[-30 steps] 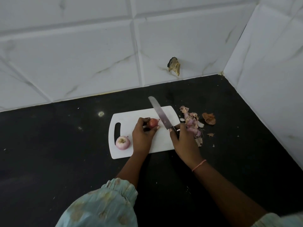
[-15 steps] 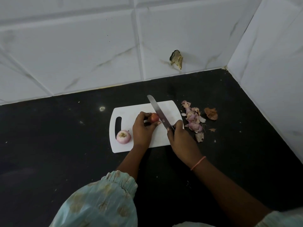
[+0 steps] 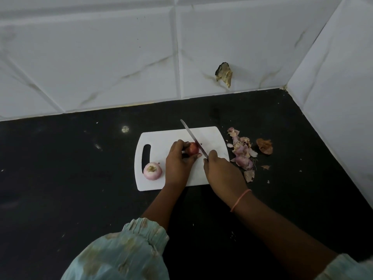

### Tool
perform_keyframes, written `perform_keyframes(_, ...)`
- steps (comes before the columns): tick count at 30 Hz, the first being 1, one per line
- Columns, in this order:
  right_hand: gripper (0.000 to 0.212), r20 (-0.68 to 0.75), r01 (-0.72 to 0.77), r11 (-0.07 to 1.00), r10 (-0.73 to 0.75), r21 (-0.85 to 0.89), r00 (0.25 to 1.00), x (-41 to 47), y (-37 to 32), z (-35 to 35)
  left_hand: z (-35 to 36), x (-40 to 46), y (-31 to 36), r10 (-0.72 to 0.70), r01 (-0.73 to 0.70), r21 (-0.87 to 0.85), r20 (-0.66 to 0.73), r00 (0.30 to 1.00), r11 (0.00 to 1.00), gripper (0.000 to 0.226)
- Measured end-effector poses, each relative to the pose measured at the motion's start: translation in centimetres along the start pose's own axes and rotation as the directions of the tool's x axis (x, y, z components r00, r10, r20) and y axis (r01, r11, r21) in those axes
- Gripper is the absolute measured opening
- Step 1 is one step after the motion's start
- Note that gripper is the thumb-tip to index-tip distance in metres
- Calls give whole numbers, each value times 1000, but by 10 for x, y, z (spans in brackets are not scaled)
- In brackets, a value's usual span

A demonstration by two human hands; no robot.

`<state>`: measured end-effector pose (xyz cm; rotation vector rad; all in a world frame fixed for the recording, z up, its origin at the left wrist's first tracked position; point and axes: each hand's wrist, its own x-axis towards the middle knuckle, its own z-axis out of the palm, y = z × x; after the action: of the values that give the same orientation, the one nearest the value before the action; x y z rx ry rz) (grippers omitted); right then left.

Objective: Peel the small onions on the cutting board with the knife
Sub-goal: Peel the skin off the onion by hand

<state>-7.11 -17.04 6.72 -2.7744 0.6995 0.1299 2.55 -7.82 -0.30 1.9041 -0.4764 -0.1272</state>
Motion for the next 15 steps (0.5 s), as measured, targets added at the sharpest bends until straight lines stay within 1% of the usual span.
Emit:
perform_keyframes(3, 24, -2, 40, 998, -40, -42, 999, 3, 5, 2, 0, -1, 0, -8, 8, -10, 7, 1000, 1000, 32)
perform_keyframes(6, 27, -10, 72, 992, -74, -107, 997, -3, 12, 6, 1, -2, 1, 11, -11, 9, 14, 1000, 1000, 30)
perform_keyframes(10, 24, 3, 58, 998, -58, -14, 998, 10, 7, 3, 1, -2, 3, 12, -12, 37, 3, 1000, 999, 27)
perform_keyframes(13, 25, -1, 64, 996, -64, -53, 998, -1, 13, 8, 1, -4, 3, 33, -33, 53, 13, 999, 998, 26)
perform_keyframes(15, 25, -11, 67, 997, -67, -33, 998, 0, 11, 8, 1, -3, 5, 29, -30, 70, 12, 1000, 997, 27)
